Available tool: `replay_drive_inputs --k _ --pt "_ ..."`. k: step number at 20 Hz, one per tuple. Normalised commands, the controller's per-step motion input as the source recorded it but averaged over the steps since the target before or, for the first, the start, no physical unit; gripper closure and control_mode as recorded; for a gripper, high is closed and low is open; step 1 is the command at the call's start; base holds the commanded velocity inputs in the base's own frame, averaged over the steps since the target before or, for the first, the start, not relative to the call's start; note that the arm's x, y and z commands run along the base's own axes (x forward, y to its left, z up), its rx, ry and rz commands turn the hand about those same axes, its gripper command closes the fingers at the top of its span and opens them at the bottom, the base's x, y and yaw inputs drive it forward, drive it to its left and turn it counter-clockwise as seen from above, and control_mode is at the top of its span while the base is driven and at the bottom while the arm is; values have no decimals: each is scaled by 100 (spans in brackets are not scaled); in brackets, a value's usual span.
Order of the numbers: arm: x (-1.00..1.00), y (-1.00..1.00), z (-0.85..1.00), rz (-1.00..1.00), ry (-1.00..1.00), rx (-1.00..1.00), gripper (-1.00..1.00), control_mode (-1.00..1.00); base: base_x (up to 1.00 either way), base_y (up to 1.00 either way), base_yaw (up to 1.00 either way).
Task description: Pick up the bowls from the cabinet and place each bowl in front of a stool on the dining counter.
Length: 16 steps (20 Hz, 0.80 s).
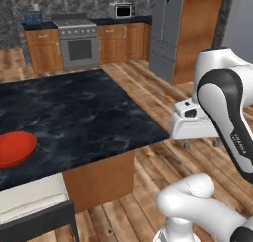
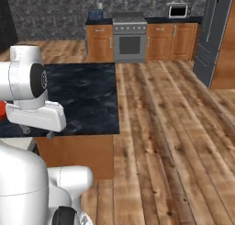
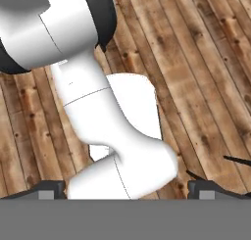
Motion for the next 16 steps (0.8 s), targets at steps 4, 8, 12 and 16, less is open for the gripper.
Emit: replay_drive_inputs --k 4,8,12,16 --pt "0 0 0 0 0 0 -100 100 29 -100 23" --pt "0 0 0 0 0 0 -100 100 24 -100 23" --pt "0 0 0 0 0 0 -100 100 31 -100 19" --pt "0 0 0 0 0 0 -100 100 42 -100 20"
